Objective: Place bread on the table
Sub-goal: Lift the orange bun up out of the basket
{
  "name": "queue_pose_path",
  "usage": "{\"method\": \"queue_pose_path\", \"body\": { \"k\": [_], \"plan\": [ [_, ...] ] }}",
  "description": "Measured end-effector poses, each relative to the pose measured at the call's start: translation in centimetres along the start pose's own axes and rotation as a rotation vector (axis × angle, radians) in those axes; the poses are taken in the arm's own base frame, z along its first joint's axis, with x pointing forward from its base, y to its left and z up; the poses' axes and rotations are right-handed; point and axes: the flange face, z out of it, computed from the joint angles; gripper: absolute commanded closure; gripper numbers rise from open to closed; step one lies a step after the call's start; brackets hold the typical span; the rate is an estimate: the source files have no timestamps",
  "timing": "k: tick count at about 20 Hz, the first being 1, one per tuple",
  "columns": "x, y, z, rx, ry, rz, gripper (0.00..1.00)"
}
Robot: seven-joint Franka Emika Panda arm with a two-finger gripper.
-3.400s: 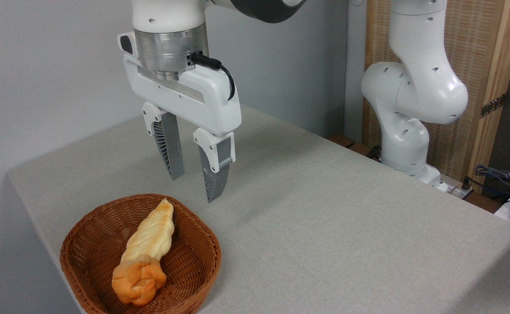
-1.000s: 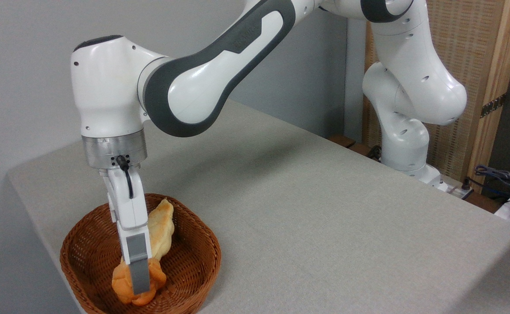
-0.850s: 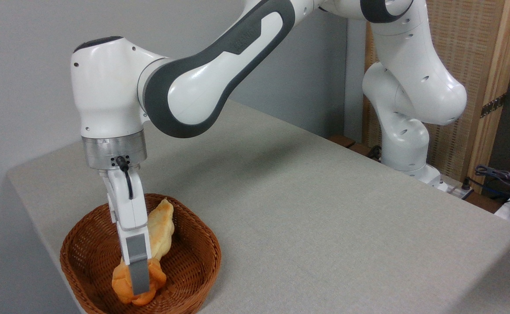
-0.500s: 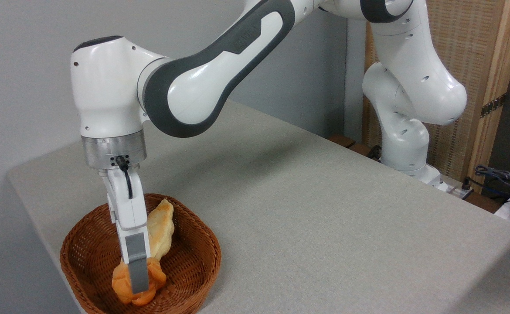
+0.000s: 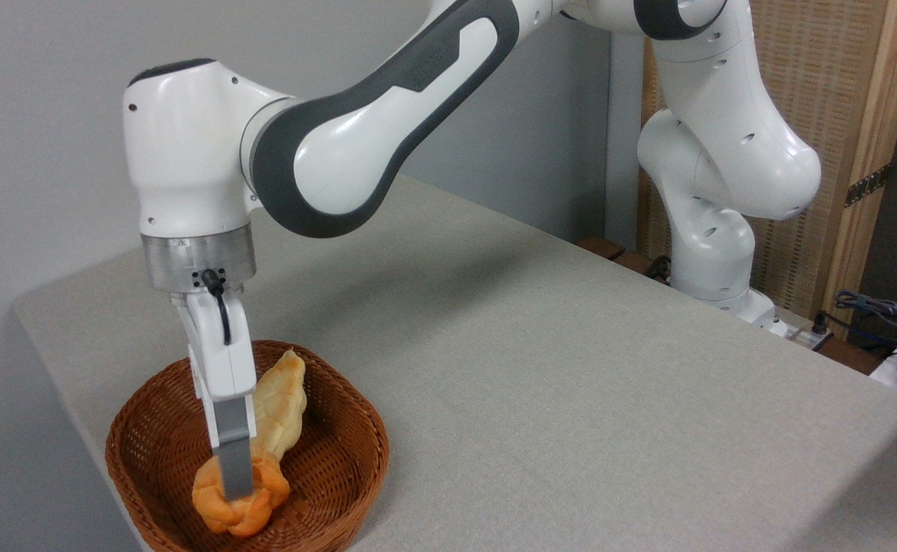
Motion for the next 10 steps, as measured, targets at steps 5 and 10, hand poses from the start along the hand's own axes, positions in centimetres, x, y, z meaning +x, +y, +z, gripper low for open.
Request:
{"method": "queue_pose_path", "body": {
  "k": [5,10],
  "plan": [
    [-0.5,-0.4,-3.0,-0.029,0.075,-0.072,0.62],
    [-3.0,-0.5,-6.2,-0.116,0.076,-0.143,0.6]
  ]
}}
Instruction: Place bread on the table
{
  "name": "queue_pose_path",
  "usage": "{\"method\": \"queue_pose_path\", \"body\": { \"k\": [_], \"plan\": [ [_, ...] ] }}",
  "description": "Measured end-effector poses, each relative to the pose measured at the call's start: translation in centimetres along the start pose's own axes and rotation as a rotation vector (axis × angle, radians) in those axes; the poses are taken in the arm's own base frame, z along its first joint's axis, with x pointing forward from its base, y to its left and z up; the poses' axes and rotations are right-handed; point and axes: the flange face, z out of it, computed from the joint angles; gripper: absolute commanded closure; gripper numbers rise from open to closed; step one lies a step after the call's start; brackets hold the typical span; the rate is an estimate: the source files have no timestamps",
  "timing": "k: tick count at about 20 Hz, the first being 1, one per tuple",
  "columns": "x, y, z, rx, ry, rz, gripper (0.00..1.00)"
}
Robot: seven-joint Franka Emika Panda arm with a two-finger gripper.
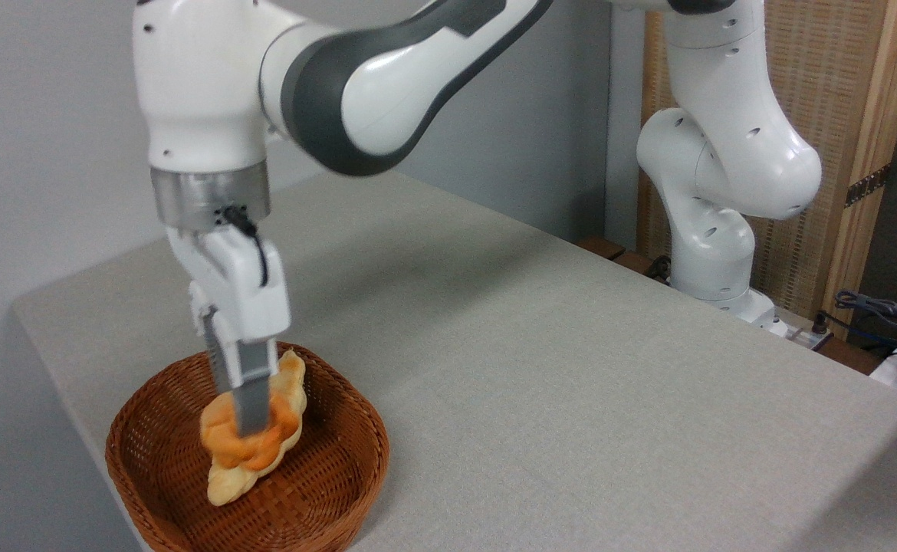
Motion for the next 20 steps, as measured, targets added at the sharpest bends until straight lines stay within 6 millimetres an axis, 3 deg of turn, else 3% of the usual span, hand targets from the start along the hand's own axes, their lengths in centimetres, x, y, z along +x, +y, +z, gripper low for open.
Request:
{"method": "queue_pose_path", "body": {
  "k": [2,4,6,15,17,18,20],
  "plan": [
    [-2.1,-0.4,-2.1,-0.048,-0.012,-0.047,0.58],
    [-4.1,-0.6,-4.0,-0.09,-0.028,-0.085,0.49],
    [-5.5,-0.2,-5.0,-0.135,-0.064,-0.099,0.49],
    [-8.2,2.9,-3.7,-0.258,-0.172,-0.097,0.39],
    [-9.0,3.9,-2.9,-0.279,-0.19,-0.092,0.21],
    [-9.3,4.3,-2.7,-0.287,-0.196,-0.089,0.0],
    [-10.1,5.5,-1.8,-0.309,-0.214,-0.083,0.0]
  ]
}}
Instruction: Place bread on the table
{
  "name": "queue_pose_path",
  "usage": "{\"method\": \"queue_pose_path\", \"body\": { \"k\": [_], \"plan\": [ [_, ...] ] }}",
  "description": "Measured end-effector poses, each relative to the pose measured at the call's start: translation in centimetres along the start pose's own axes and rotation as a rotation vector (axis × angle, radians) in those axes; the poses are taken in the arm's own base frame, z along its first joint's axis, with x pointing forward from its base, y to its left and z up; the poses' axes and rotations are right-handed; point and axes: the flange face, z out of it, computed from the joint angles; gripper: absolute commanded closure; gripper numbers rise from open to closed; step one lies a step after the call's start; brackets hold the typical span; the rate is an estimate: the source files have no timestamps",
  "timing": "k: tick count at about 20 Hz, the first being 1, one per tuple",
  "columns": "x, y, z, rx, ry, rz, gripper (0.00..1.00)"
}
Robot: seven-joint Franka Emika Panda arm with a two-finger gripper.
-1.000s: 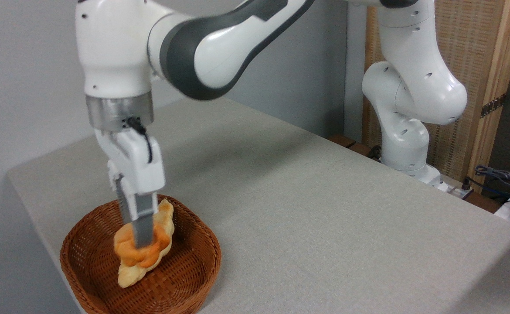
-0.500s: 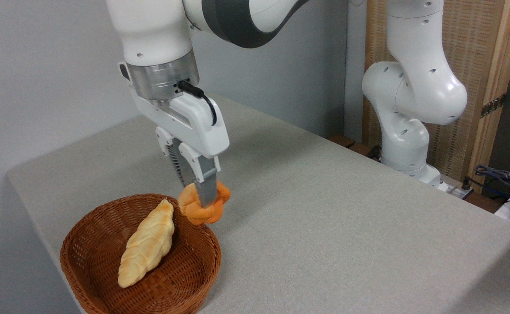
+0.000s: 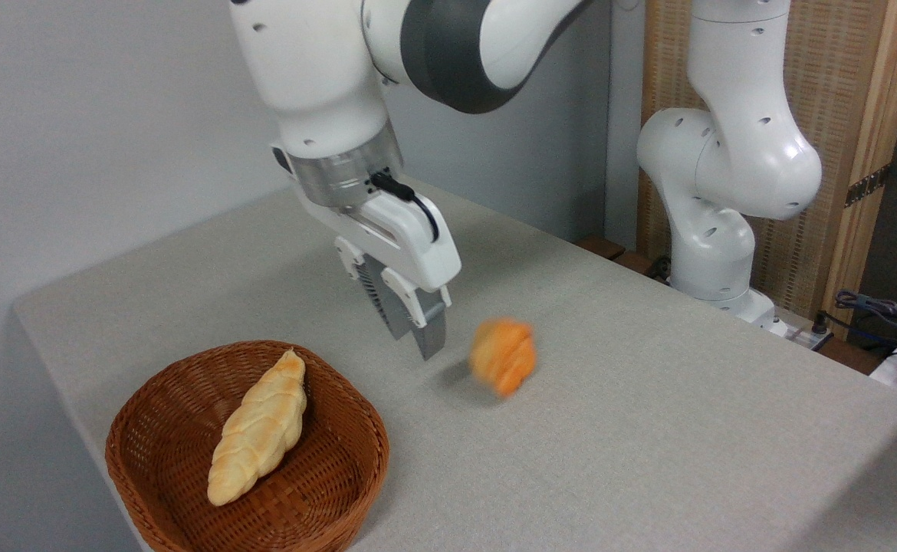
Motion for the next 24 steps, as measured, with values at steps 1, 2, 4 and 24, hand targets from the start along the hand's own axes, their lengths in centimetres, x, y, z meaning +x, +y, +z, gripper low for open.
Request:
{"method": "queue_pose_path", "body": {
  "k": [1,2,4,24],
  "plan": [
    [-0.1,0.2,0.2,-0.004,-0.004,0.001,0.0],
    [-0.2,0.4,0.5,-0.008,-0.008,0.003,0.0],
    [-0.3,0.7,0.7,-0.011,-0.011,0.006,0.0],
    [-0.6,-0.1,-1.8,0.084,0.09,-0.007,0.0]
  ]
}}
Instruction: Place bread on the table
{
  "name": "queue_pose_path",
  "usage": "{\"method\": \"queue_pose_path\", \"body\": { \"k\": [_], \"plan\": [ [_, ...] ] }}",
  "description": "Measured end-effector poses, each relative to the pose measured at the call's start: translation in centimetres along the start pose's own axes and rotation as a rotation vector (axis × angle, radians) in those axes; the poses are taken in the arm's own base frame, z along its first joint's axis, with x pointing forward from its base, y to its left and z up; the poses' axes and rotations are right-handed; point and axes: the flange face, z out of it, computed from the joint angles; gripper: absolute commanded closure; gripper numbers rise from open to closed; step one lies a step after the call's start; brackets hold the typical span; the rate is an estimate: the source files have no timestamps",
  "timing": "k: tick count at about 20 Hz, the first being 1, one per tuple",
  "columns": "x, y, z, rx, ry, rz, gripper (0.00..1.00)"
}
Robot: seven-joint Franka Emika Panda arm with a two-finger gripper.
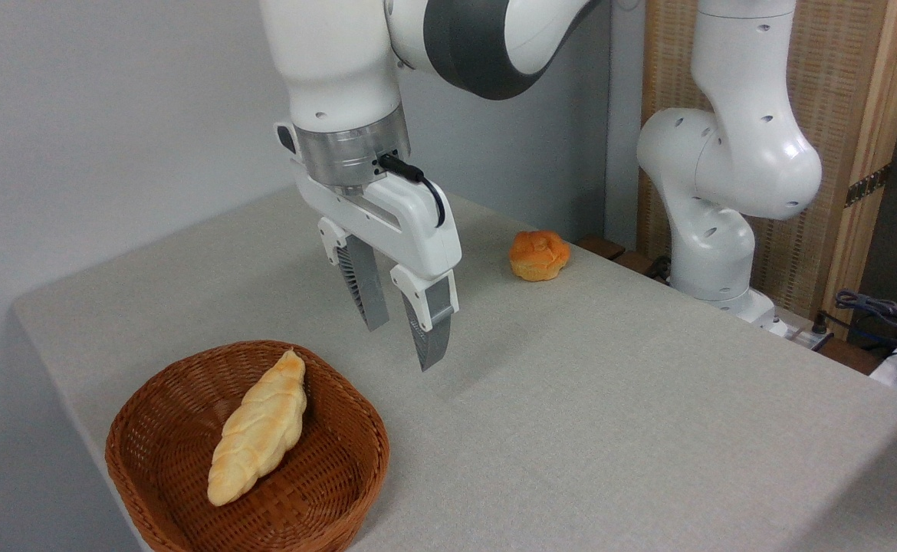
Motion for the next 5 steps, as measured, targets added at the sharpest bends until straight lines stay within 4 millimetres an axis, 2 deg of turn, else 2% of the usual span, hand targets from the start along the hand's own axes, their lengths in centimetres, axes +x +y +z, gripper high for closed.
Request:
{"method": "queue_pose_path", "body": {
  "k": [5],
  "plan": [
    [0.28,-0.33,-0.42,0.029,0.029,-0.001,0.0]
  ]
}}
